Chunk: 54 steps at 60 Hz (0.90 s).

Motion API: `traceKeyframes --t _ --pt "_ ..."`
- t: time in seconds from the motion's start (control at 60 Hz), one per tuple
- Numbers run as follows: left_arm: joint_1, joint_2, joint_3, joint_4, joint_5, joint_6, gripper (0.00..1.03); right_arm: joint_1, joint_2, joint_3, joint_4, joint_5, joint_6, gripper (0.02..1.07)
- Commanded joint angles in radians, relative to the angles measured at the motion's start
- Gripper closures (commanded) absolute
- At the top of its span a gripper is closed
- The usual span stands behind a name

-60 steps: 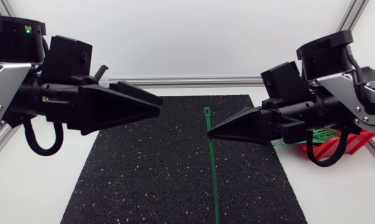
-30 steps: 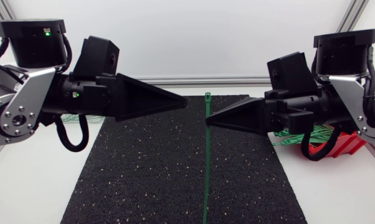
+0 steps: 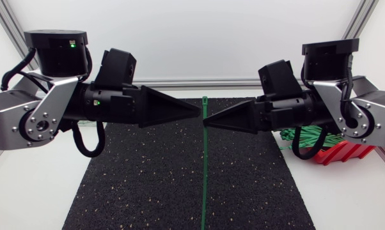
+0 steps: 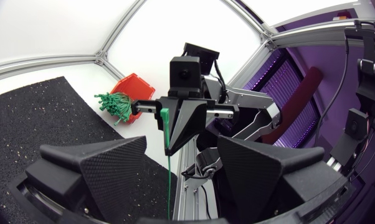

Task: Take a green cable tie from the red box, thread the tail through the head to close it, then place it in the transparent bin on the left.

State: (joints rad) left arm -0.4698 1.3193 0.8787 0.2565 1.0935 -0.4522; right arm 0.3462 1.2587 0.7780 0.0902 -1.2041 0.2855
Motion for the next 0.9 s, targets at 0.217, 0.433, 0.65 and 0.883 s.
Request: traceKeyframes --t 0.217,0.433,0.65,0.883 --pt "-0.018 0.047 -0.012 0.023 0.0 -0.011 0.46 0.023 0.033 0.02 0.054 -0.006 0.066 1.01" --pt "-0.018 0.047 -0.009 0.03 0.0 -0.019 0.57 0.033 0.034 0.01 0.063 -0.009 0.067 1.01" --pt "-0.015 0.047 -0.007 0.032 0.0 -0.02 0.67 0.05 0.03 -0.006 0.066 -0.011 0.067 1.01" --pt "-0.012 0.046 -0.004 0.033 -0.001 -0.02 0.69 0.057 0.03 -0.014 0.068 -0.009 0.066 1.01"
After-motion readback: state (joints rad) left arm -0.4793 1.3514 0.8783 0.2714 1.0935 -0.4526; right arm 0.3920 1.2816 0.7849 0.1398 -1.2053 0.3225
